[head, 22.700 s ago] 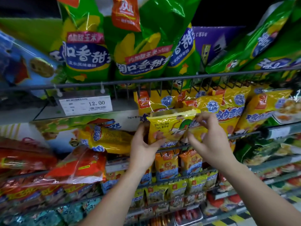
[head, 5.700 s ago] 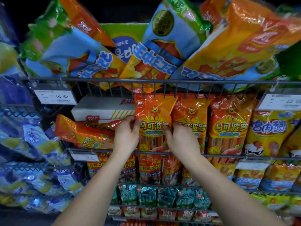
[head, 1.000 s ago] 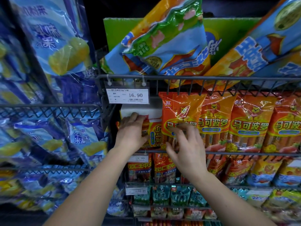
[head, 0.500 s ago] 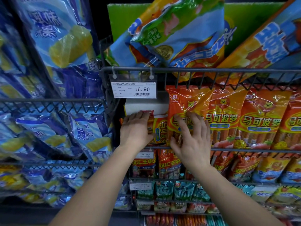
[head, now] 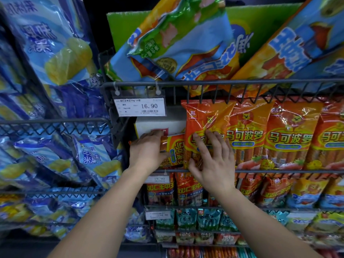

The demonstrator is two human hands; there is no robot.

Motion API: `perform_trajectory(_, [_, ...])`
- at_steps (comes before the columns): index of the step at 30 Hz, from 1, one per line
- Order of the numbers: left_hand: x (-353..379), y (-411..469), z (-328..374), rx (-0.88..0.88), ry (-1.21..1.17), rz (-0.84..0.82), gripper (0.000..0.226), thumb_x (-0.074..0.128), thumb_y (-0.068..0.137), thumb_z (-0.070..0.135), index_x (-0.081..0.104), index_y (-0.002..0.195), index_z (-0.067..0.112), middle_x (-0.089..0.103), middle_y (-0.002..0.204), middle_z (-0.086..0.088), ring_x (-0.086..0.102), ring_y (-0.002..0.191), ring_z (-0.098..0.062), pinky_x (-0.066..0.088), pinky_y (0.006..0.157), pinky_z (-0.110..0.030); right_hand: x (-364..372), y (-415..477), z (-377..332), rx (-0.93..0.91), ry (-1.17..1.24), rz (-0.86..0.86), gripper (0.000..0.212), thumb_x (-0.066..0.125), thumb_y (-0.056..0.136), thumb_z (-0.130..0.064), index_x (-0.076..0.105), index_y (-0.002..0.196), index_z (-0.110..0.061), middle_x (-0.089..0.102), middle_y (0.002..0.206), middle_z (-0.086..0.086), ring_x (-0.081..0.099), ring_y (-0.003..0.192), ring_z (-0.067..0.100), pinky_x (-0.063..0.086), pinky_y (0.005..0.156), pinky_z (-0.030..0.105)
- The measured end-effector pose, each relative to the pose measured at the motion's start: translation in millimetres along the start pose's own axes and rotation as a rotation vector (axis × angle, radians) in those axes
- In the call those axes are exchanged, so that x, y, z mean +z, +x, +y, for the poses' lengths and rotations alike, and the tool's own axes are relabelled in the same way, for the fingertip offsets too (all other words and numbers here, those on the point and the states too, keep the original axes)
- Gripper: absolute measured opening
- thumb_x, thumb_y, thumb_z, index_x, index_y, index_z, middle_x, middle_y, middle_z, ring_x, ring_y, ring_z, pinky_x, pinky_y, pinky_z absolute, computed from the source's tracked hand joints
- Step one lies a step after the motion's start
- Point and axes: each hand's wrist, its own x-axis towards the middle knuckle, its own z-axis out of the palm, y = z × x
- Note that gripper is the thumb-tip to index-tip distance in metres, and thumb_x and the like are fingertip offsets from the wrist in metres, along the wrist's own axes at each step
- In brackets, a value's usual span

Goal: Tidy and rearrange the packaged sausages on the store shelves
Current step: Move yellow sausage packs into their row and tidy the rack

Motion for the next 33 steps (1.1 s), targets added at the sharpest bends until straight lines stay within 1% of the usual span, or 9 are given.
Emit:
perform_trajectory(6, [-4, -3, 2, -0.080, -0.065, -0.022, 0.063, 0.074, 0.079, 0.053, 0.048, 0.130, 0.026, 0.063, 0.121, 0.003, 0.067, 0.094, -0.021, 0.055, 0.073, -0.034, -2, 0, 5, -0.001, 0.022, 0.013, 0.061, 0.063, 0.085, -0.044, 0.051, 0.143, -0.027, 0.042, 0.145, 0.006, 0.037, 0.136, 0.030, 0.037, 0.108, 0.055])
perform_trajectory(11, [-10, -6, -2, -0.219, -0.304, -0.014, 0.055, 0.077, 0.075, 0.054, 0.048, 0.117, 0.034, 0.071, 0.093, 0.009, 0.071, 0.062, -0.013, 0.057, 0.069, -0.035, -6, 1, 5, -0.005, 0.033, 0.002, 0.060, 0.064, 0.086, -0.041, 0.052, 0.143, -0.026, 0.044, 0.143, 0.008, 0.038, 0.135, 0.031, 0.036, 0.108, 0.054])
perform_trajectory(14, [-13, -10, -1, -0.252, -0.522, -0.010, 0.046, 0.079, 0.079, 0.041, 0.049, 0.111, 0.028, 0.069, 0.086, 0.005, 0.066, 0.043, -0.009, 0.056, 0.054, -0.033, -7, 1, 5, -0.003, 0.040, -0.006, 0.060, 0.064, 0.086, -0.041, 0.052, 0.142, -0.026, 0.045, 0.143, 0.009, 0.038, 0.135, 0.032, 0.036, 0.108, 0.055])
perform_trajectory(16, [-16, -12, 1, -0.281, -0.651, 0.032, 0.043, 0.081, 0.080, 0.032, 0.048, 0.107, 0.025, 0.065, 0.082, 0.006, 0.063, 0.040, -0.005, 0.051, 0.040, -0.026, -7, 0, 6, -0.004, 0.043, -0.009, 0.060, 0.064, 0.085, -0.040, 0.052, 0.142, -0.026, 0.044, 0.143, 0.009, 0.038, 0.135, 0.032, 0.036, 0.108, 0.055])
perform_trajectory(18, [-16, -14, 4, -0.316, -0.750, 0.069, 0.044, 0.081, 0.081, 0.025, 0.047, 0.109, 0.022, 0.061, 0.082, 0.009, 0.064, 0.041, -0.006, 0.049, 0.036, -0.023, -8, 0, 7, -0.006, 0.043, -0.014, 0.060, 0.064, 0.086, -0.040, 0.052, 0.142, -0.026, 0.043, 0.143, 0.008, 0.037, 0.135, 0.032, 0.036, 0.108, 0.055])
perform_trajectory(22, [-9, -16, 6, -0.366, -0.905, 0.099, 0.046, 0.080, 0.081, 0.022, 0.048, 0.114, 0.018, 0.065, 0.089, 0.000, 0.069, 0.046, -0.027, 0.057, 0.045, -0.043, -8, 0, 6, -0.005, 0.038, -0.021, 0.060, 0.064, 0.086, -0.041, 0.051, 0.143, -0.026, 0.041, 0.143, 0.008, 0.037, 0.135, 0.032, 0.037, 0.107, 0.055])
perform_trajectory(25, [-6, -19, 7, -0.369, -0.960, 0.123, 0.046, 0.079, 0.082, 0.022, 0.048, 0.115, 0.013, 0.068, 0.091, -0.006, 0.069, 0.048, -0.029, 0.058, 0.046, -0.048, -8, 1, 5, -0.004, 0.044, -0.017, 0.060, 0.063, 0.086, -0.041, 0.051, 0.143, -0.026, 0.041, 0.143, 0.008, 0.037, 0.135, 0.032, 0.037, 0.107, 0.055])
perform_trajectory(29, [-10, -22, 12, -0.374, -0.993, 0.159, 0.041, 0.077, 0.085, 0.019, 0.049, 0.113, 0.008, 0.067, 0.081, -0.005, 0.066, 0.043, -0.014, 0.052, 0.038, -0.029, -8, 0, 5, -0.004, 0.046, -0.010, 0.059, 0.062, 0.087, -0.040, 0.051, 0.142, -0.026, 0.042, 0.143, 0.008, 0.037, 0.134, 0.032, 0.037, 0.107, 0.055])
perform_trajectory(33, [-5, -24, 17, -0.370, -1.067, 0.192, 0.036, 0.075, 0.086, 0.015, 0.051, 0.112, 0.007, 0.066, 0.084, -0.004, 0.065, 0.044, -0.006, 0.048, 0.038, -0.019, -7, 1, 6, -0.008, 0.042, -0.012, 0.059, 0.061, 0.087, -0.041, 0.048, 0.143, -0.026, 0.041, 0.143, 0.009, 0.038, 0.134, 0.034, 0.037, 0.107, 0.055])
